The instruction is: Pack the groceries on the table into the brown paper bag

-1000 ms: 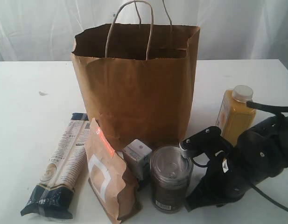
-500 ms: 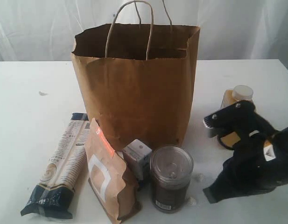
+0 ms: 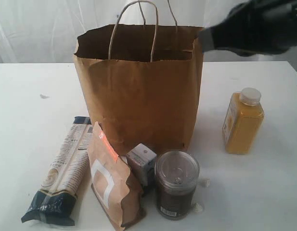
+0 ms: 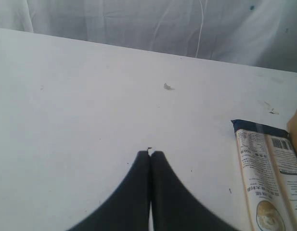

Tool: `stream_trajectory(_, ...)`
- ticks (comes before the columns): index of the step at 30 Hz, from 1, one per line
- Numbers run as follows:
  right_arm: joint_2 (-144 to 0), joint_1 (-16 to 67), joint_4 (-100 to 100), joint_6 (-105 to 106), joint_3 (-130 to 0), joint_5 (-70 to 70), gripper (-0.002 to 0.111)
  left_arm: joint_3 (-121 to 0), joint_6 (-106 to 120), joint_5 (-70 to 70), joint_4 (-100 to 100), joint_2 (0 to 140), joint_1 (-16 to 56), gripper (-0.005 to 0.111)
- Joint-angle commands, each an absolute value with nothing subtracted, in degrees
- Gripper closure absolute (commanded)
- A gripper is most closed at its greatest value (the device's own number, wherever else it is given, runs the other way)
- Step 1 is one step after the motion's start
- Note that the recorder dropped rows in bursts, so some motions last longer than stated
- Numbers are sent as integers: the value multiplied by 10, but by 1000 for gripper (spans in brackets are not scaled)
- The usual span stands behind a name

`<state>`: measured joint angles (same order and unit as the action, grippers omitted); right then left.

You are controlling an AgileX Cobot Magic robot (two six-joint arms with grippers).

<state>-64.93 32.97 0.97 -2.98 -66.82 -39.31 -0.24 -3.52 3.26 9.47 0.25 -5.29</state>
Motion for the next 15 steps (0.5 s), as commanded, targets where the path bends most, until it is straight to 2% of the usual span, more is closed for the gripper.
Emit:
stream_trajectory(1, -729, 325, 7, -33, -730, -385, 108, 0, -37, 31, 97, 0, -49, 107)
stream_trajectory(12, -833, 325, -42, -33, -829, -393, 108, 0, -37, 31, 97, 0, -49, 107)
stream_trajectory(15, -853, 325, -42, -33, -840, -405, 102, 0, -37, 31, 97, 0, -49, 107)
